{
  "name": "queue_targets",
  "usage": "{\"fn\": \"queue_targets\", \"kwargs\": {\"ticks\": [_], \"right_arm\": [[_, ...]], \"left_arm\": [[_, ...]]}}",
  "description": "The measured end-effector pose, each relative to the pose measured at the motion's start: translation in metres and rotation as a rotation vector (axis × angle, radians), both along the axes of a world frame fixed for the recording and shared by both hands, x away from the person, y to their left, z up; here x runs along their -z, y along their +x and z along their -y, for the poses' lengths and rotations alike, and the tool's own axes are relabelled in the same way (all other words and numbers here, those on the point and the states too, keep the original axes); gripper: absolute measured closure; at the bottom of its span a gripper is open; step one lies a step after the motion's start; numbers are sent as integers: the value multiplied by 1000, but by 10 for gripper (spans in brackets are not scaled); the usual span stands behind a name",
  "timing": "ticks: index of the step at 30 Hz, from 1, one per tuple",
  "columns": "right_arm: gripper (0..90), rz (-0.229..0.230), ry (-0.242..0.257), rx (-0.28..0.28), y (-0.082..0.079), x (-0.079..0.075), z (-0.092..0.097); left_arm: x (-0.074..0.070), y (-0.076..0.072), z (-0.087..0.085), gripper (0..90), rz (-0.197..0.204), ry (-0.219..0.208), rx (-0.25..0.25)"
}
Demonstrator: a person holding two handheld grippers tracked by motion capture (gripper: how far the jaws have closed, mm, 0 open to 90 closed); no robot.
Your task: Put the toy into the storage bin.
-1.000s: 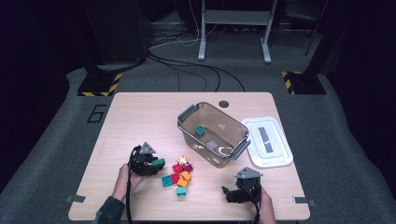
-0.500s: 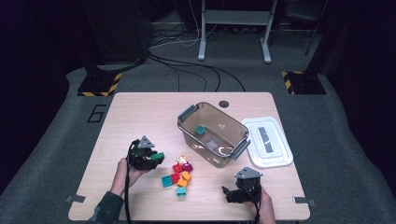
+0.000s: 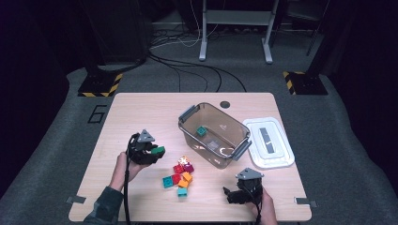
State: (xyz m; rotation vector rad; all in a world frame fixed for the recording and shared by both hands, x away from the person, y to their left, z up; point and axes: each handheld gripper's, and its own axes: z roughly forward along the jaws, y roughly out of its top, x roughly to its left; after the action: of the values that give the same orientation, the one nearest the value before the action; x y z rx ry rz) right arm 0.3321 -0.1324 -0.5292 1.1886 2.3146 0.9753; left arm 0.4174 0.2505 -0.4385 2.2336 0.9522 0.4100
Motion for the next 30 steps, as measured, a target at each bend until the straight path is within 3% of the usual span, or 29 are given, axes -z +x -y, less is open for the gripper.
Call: {"fn": "queue_targets", "kwargs": {"ticks": [30], "right_arm": [[28, 0, 0, 0, 0, 0, 0]], "left_arm": [[-50, 20, 17, 559, 78, 22, 40]]}}
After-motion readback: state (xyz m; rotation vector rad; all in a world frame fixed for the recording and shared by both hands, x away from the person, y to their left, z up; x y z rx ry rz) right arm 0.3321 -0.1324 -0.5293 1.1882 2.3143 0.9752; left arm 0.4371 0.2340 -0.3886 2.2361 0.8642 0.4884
